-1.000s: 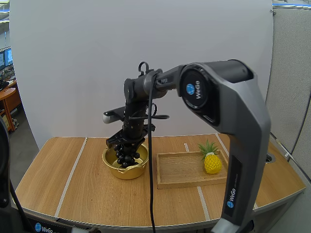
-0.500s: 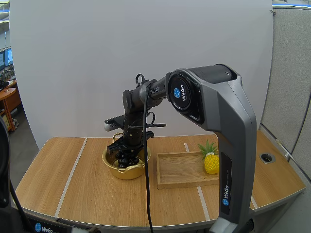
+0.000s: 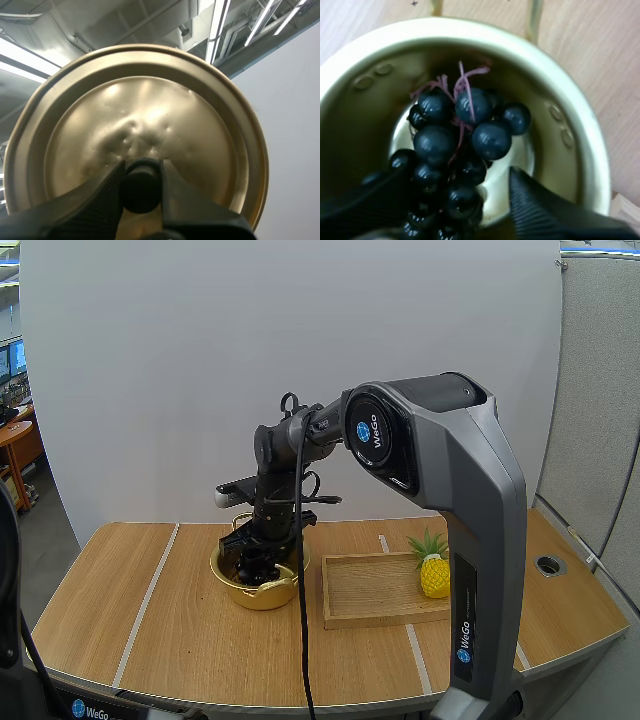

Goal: Open the pot, put the grape inside, and close it

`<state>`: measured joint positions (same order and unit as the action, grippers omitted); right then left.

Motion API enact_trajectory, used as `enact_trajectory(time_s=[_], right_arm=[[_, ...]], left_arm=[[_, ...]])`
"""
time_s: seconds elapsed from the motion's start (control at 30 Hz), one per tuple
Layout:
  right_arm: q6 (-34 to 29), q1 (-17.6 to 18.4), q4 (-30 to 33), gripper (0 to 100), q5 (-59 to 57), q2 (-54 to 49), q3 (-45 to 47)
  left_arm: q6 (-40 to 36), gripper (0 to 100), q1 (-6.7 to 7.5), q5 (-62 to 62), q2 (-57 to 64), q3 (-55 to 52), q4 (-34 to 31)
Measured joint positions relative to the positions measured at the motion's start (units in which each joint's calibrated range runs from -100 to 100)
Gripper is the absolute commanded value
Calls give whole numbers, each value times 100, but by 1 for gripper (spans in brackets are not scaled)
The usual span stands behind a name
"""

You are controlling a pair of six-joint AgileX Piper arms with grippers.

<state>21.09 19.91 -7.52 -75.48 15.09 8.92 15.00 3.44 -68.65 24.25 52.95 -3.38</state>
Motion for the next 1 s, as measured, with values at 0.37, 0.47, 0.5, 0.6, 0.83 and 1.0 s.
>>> enact_trajectory(time_s=[0.37,0.47,0.5,0.6,0.83,1.0], right_arm=[[0,-54,-148,100,-242,-723,0],[0,-54,-169,100,-277,-1035,0],[0,-54,-181,100,-341,-1316,0],[-9,-54,-192,100,-642,-1836,0],[-9,-54,-192,100,-1525,-3110,0],[-9,-54,-192,100,-1892,-3662,0]], left_arm=[[0,0,0,0,0,0,0],[0,0,0,0,0,0,0],[0,0,0,0,0,0,0],[0,0,0,0,0,0,0],[0,0,0,0,0,0,0],[0,0,0,0,0,0,0]])
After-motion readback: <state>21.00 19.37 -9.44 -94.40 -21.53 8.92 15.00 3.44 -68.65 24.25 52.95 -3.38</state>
